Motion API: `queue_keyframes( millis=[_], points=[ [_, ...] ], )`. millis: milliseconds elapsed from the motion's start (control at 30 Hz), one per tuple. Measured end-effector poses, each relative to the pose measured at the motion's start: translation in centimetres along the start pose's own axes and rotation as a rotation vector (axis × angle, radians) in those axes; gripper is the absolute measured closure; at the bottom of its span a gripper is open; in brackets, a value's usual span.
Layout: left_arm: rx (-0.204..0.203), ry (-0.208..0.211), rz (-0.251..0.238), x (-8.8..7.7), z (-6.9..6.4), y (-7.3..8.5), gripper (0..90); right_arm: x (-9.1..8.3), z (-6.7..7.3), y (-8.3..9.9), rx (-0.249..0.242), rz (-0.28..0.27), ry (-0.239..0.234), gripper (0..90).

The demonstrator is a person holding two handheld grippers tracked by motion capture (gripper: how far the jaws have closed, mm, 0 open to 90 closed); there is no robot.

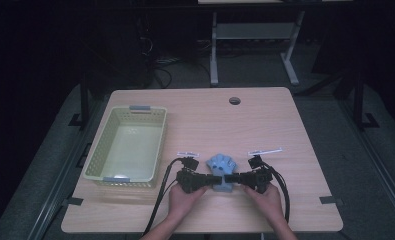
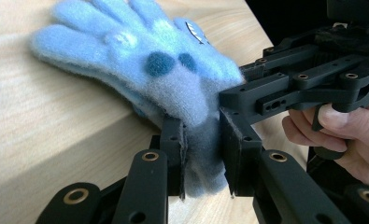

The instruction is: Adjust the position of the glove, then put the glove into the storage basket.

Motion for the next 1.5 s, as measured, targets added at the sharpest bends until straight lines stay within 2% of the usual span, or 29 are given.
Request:
queue_keyframes(
  millis=[133, 300, 833, 1167, 1300, 1500],
  points=[
    [0.022, 0.002, -0.010, -0.3, -0.4, -0.4, 71.7, -0.5, 0.4, -0.3, -0.001, -0.013, -0.006, 76.4],
    [0.025, 0.007, -0.014, -0.5, -0.6, -0.6, 71.7, -0.7, 0.8, -0.5, -0.014, -0.026, 0.001, 76.4],
    [0.054, 0.003, -0.002, -1.4, -0.6, -0.9, 71.6, -0.6, 1.6, -1.0, -0.044, -0.021, 0.004, 76.3],
    [0.049, 0.006, -0.011, -2.4, -0.6, -1.2, 71.6, -0.4, 2.3, -1.6, -0.065, -0.017, 0.007, 76.3],
    [0.056, 0.010, -0.025, -3.0, -0.9, -1.2, 71.6, -0.5, 2.9, -1.8, -0.061, -0.019, -0.005, 76.3],
    [0.068, 0.018, -0.032, -3.8, -1.5, -1.5, 71.6, -1.0, 3.7, -2.1, -0.082, -0.032, -0.010, 76.4]
  ],
)
Point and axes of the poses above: each handheld gripper's, and its own axes: x roughly forward along the jaws, y roughly out of its underside, z roughly to its left, the point moved 4 cm from there along x, roughly forward along the jaws, and after that the axes turned 2 degrees about x, right-handed, at the moved point
